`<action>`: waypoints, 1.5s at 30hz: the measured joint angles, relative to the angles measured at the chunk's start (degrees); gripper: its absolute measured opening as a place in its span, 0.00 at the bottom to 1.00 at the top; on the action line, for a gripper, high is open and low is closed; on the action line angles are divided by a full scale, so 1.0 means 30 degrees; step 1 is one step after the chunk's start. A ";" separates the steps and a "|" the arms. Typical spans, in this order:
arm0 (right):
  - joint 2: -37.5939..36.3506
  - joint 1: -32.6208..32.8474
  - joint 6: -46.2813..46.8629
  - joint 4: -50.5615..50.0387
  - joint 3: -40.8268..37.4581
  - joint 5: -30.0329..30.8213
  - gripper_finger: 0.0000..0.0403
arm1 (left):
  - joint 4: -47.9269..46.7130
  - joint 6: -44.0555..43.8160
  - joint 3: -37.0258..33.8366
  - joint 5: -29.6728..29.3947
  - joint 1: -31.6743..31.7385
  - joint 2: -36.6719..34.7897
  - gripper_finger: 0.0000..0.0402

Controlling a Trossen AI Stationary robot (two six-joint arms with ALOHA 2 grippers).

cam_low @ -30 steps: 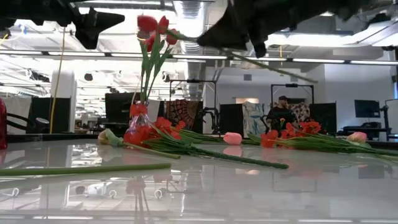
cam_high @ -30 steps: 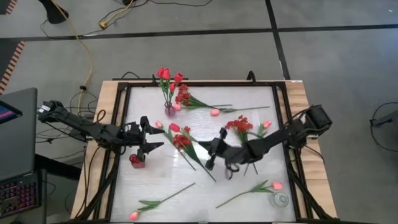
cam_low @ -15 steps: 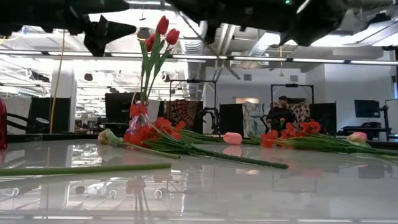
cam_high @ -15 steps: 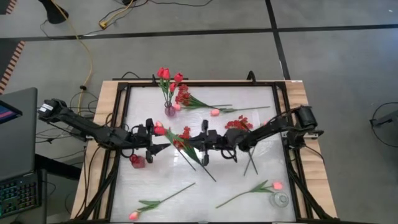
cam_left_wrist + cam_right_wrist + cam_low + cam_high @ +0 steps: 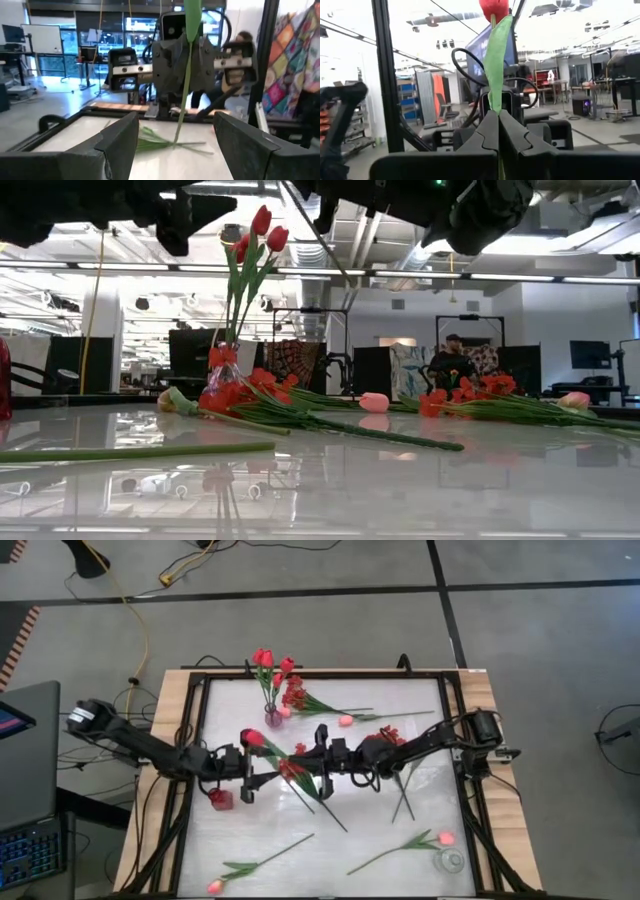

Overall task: Sort flowers into vase by color
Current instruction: Put the red tulip into the purple vase

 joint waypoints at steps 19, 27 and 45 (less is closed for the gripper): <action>0.0021 -0.0217 -0.0138 0.0143 -0.0007 0.0575 0.07 | 0.4770 -0.2418 0.2779 0.3187 0.1784 0.6572 0.61; -0.0001 -0.0064 -0.0146 0.0245 -0.0007 0.0627 0.06 | 0.4553 -0.1117 0.4102 0.3136 0.1783 0.7593 0.61; 0.0007 0.0110 -0.0080 0.0077 -0.0007 0.0612 0.07 | 0.3745 -0.0937 0.4102 0.3321 0.1783 0.7426 0.07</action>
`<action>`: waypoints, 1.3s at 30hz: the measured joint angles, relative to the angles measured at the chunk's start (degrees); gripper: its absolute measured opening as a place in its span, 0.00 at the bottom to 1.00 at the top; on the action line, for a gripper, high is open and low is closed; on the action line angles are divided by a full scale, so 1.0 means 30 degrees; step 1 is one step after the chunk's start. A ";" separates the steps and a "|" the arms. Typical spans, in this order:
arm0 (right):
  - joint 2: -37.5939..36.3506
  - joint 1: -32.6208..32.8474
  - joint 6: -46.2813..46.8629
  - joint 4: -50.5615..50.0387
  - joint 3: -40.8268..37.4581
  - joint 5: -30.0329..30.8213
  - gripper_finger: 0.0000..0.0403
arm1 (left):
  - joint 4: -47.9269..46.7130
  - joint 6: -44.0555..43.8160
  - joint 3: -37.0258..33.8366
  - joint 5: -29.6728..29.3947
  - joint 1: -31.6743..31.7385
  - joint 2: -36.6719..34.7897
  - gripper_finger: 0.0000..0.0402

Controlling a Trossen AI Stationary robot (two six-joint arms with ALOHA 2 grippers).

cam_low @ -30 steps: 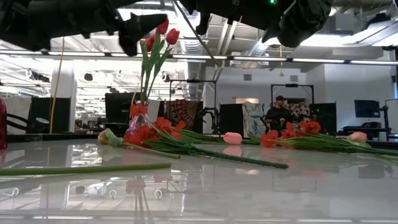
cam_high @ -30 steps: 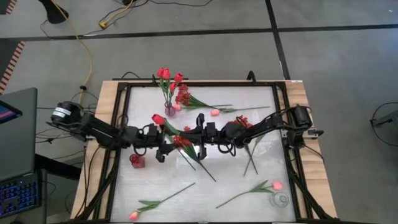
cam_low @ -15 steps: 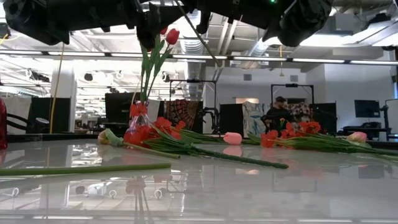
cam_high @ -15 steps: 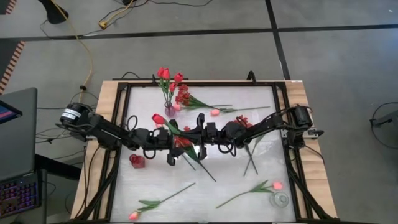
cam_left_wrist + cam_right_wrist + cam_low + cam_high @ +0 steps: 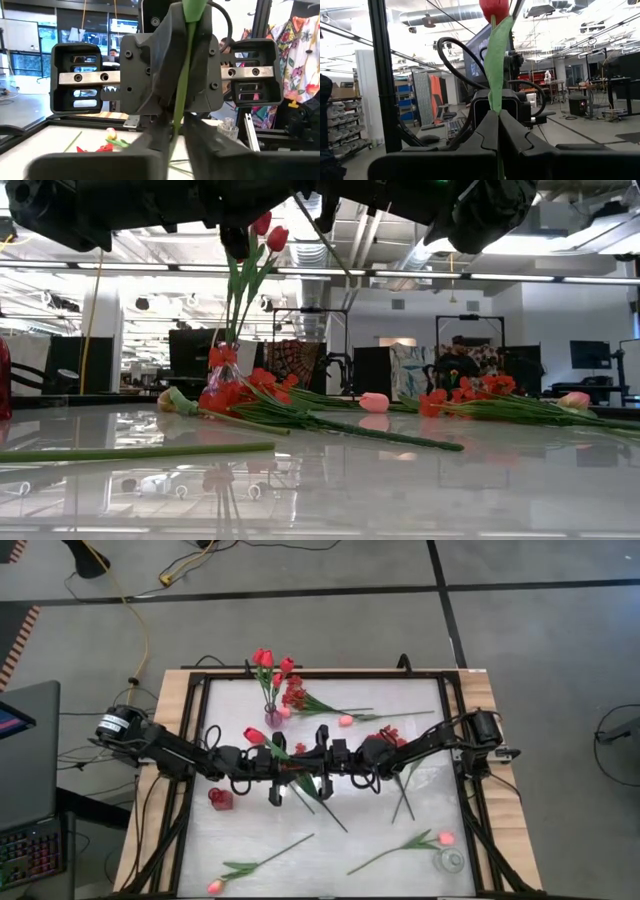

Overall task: Sort flowers into vase by color
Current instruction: Put the red tulip into the purple vase

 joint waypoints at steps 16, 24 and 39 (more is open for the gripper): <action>-0.0983 -0.0161 0.0458 -0.3321 0.0000 -0.0018 0.39 | -0.4406 0.0819 0.0015 -0.0105 0.0000 -0.2785 0.00; -0.3309 -0.0527 -0.0510 -0.8382 -0.0007 0.0024 0.67 | -1.2547 0.0573 0.0015 -0.2820 0.0007 -0.8350 0.00; -0.4073 -0.0333 -0.0478 -1.1519 -0.0007 0.0219 0.71 | -2.0724 0.0941 0.0015 -0.5302 0.4028 -1.4929 0.00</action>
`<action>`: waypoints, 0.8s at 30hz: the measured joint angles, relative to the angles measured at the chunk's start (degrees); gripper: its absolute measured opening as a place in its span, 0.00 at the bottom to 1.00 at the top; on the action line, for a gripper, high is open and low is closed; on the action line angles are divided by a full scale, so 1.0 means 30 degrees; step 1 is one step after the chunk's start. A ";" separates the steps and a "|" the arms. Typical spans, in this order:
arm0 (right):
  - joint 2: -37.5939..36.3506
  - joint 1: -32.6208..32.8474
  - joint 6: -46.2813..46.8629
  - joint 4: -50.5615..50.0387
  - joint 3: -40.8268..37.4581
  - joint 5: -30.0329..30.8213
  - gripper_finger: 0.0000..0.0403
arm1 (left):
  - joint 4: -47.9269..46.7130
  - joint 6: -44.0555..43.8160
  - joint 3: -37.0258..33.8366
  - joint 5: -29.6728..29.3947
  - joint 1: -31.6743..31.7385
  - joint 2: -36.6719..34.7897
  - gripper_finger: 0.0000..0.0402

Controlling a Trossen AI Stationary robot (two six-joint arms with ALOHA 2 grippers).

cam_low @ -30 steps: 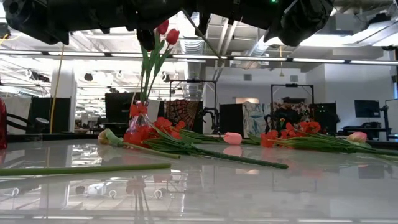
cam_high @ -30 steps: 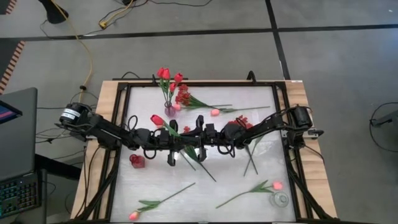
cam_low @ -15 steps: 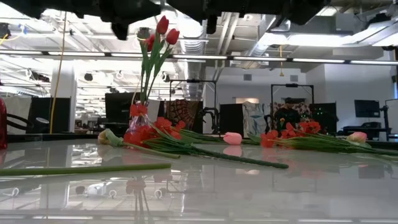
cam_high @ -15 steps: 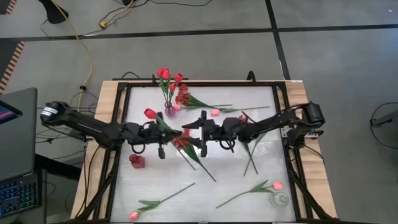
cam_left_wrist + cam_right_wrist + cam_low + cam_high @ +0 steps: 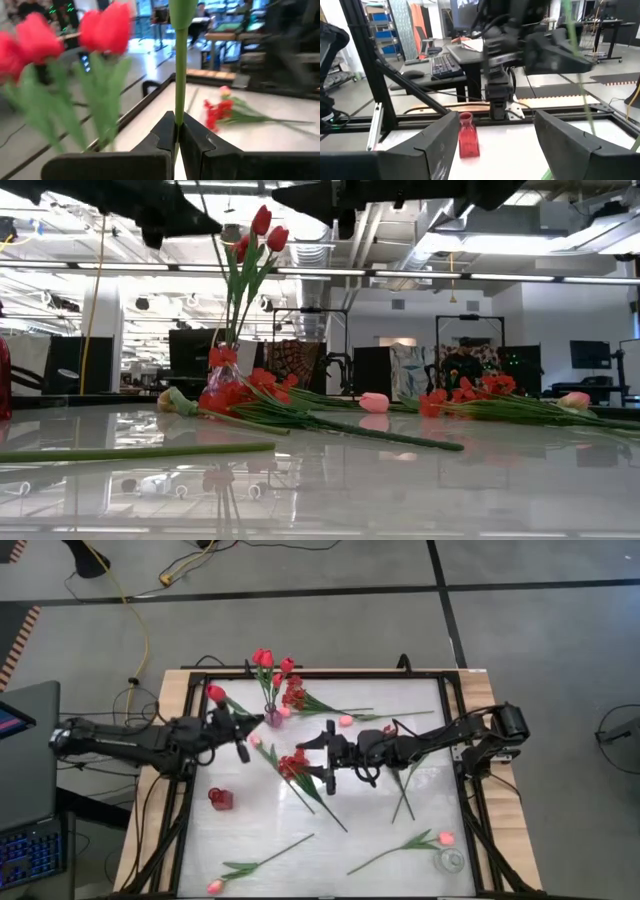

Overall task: Sort flowers into vase by color
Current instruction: Put the red tulip into the purple vase

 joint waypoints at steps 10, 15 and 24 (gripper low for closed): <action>0.0000 0.0173 0.0056 -0.0629 0.0000 -0.0006 0.71 | -0.1224 -0.0611 -0.0007 0.3804 0.4392 -0.0232 0.00; 0.0000 0.0173 0.0063 -0.0876 0.0000 -0.0006 0.71 | -0.1760 -0.0560 -0.0007 0.4011 0.5625 -0.0232 0.00; 0.0000 0.0173 0.0063 -0.0888 0.0000 -0.0007 0.71 | -0.1835 -0.0542 -0.0007 0.5642 0.7366 -0.0225 0.00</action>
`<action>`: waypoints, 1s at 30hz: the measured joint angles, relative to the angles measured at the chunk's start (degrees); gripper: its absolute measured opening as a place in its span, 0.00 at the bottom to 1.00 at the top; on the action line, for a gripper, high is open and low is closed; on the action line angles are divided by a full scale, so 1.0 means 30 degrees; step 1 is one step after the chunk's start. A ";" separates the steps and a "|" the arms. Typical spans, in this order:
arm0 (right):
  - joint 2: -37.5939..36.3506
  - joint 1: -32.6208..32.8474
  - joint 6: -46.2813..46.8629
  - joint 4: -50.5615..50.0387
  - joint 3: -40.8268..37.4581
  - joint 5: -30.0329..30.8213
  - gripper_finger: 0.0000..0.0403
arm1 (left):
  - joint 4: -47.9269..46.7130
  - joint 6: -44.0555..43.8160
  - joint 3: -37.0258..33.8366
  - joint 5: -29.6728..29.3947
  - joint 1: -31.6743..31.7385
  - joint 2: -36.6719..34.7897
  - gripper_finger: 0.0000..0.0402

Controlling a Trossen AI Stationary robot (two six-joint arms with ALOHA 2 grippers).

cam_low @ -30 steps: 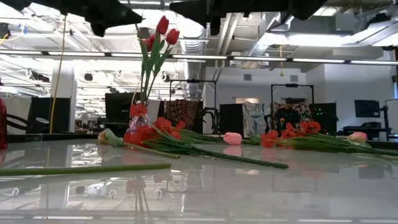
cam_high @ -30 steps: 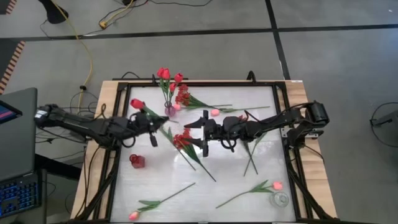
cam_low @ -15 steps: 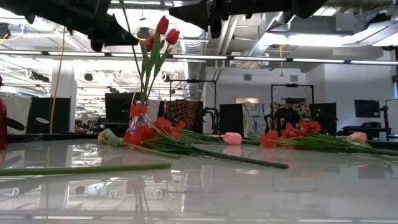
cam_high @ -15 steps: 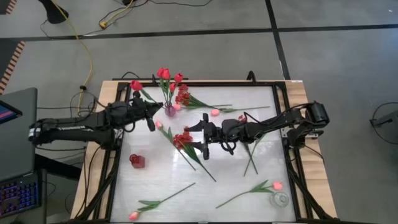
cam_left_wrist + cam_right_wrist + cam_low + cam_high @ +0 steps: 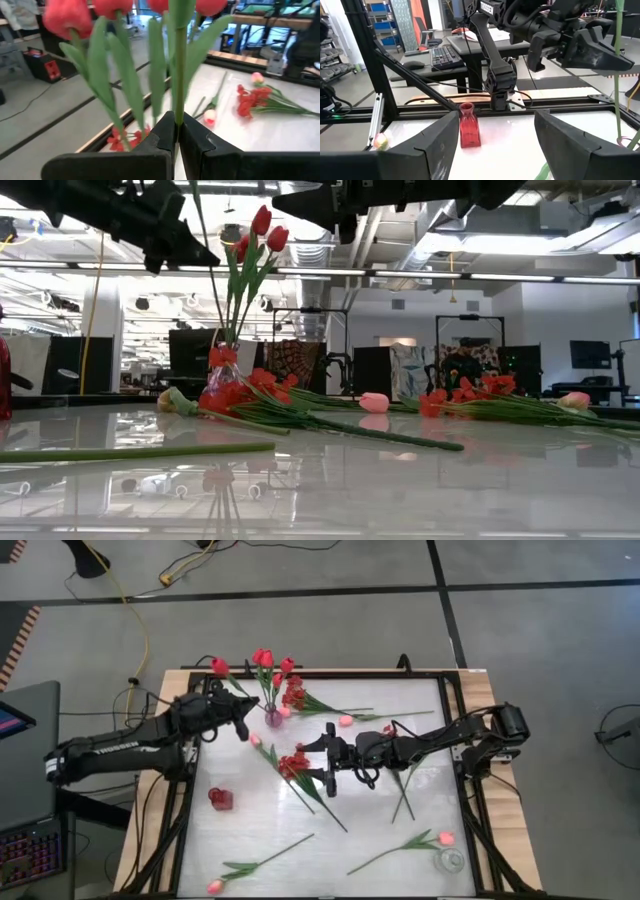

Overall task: Sort flowers into vase by color
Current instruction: Put the red tulip into the purple vase

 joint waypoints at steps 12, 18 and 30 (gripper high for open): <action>0.0000 -0.0028 0.0035 -0.0175 0.0000 -0.0007 0.71 | 0.0071 0.0276 0.0000 0.1308 0.1552 0.0167 0.00; 0.0000 -0.0036 -0.0087 -0.0131 0.0000 -0.0007 0.71 | 0.0281 0.0286 0.0000 0.1331 0.1877 0.1326 0.00; 0.0000 -0.0036 -0.0152 -0.0145 0.0000 -0.0014 0.71 | 0.1269 0.0543 0.0000 0.1331 0.1881 0.3627 0.00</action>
